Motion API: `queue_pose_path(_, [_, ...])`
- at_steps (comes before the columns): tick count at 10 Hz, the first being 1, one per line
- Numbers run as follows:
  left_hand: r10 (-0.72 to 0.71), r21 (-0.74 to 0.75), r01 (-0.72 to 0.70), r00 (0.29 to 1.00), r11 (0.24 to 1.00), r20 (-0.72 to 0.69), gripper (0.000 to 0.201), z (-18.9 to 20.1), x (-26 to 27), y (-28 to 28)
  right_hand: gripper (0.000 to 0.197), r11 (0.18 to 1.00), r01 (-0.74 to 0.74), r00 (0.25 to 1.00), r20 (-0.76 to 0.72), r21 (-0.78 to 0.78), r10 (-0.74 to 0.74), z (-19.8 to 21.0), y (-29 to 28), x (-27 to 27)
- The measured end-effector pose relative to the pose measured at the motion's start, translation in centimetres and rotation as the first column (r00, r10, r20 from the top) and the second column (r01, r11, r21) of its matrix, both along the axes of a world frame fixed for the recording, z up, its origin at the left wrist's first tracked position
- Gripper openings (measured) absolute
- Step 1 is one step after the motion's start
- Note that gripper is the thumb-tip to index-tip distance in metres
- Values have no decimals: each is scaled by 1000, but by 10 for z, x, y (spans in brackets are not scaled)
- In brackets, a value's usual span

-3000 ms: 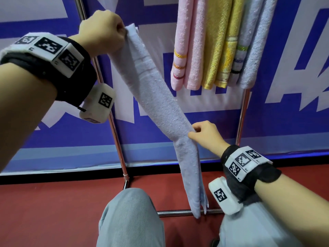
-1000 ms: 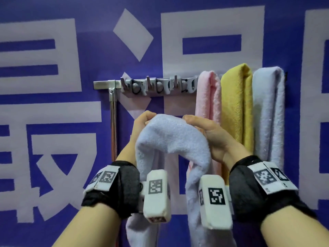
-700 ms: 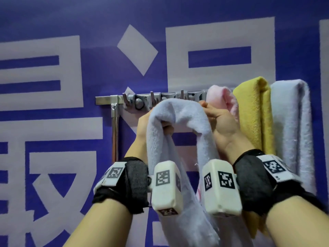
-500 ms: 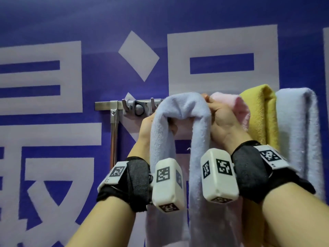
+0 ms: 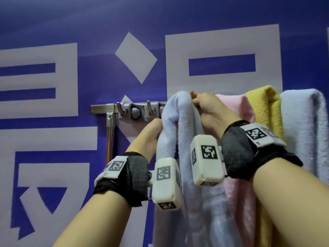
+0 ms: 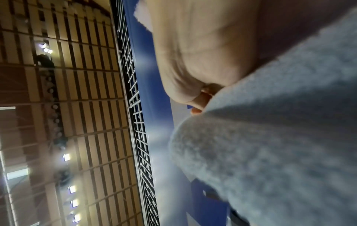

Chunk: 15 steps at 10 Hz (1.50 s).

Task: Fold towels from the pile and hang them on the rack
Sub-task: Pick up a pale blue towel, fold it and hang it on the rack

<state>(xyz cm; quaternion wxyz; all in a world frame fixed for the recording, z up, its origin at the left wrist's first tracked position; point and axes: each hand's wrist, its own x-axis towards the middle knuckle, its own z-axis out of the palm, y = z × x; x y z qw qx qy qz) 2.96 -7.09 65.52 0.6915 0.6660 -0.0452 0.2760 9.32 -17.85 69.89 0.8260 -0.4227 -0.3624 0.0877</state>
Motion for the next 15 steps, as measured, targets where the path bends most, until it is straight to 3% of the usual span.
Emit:
queue_pose_path(1, [39,63,-36,997,997,-60,25,-8,31,13,35,997,43,999,18,-57,-42,-15,2,14])
queue_pose_path(2, [39,201,-26,997,979,-63,26,-15,31,10,30,986,101,993,81,-137,-90,-29,1,14])
queue_pose_path(3, [43,244,-29,998,969,-53,26,-16,30,6,19,971,181,976,151,-156,-158,-37,-2,18])
queue_pose_path(4, [64,348,-32,995,937,-81,5,-24,32,10,13,947,252,954,215,-200,-209,-46,-5,18])
queue_pose_path(5, [139,390,-105,989,915,-58,42,-30,31,16,30,928,288,943,236,-235,-233,-60,-7,17])
queue_pose_path(6, [250,291,-270,963,918,105,15,-30,26,18,38,915,283,950,213,-288,-227,-74,-10,15])
queue_pose_path(7, [213,242,-302,918,922,335,12,-22,11,15,31,932,205,969,193,-300,-151,-85,-13,11])
queue_pose_path(8, [93,459,-314,892,831,442,42,-21,-4,9,21,940,169,978,167,-296,-124,-90,-13,8])
queue_pose_path(9, [164,609,-494,841,621,515,70,-18,-11,4,19,933,206,975,148,-296,-168,-94,-12,7])
queue_pose_path(10, [258,725,-602,798,335,544,83,-15,-9,2,16,913,258,963,164,-316,-215,-95,-12,2])
queue_pose_path(11, [324,729,-652,749,209,578,80,-15,-6,-5,21,894,291,955,164,-342,-248,-94,-13,-3])
queue_pose_path(12, [373,665,-733,661,139,651,64,-13,-6,-10,17,894,281,959,134,-350,-250,-93,-16,-11])
queue_pose_path(13, [437,551,-816,566,177,699,30,-4,-10,-10,15,893,271,963,119,-361,-244,-93,-20,-16])
queue_pose_path(14, [455,519,-842,523,146,720,23,5,-17,-6,15,885,294,956,119,-361,-269,-94,-22,-23])
queue_pose_path(15, [422,593,-803,556,50,716,43,2,-20,-10,21,877,330,944,94,-350,-317,-94,-22,-30])
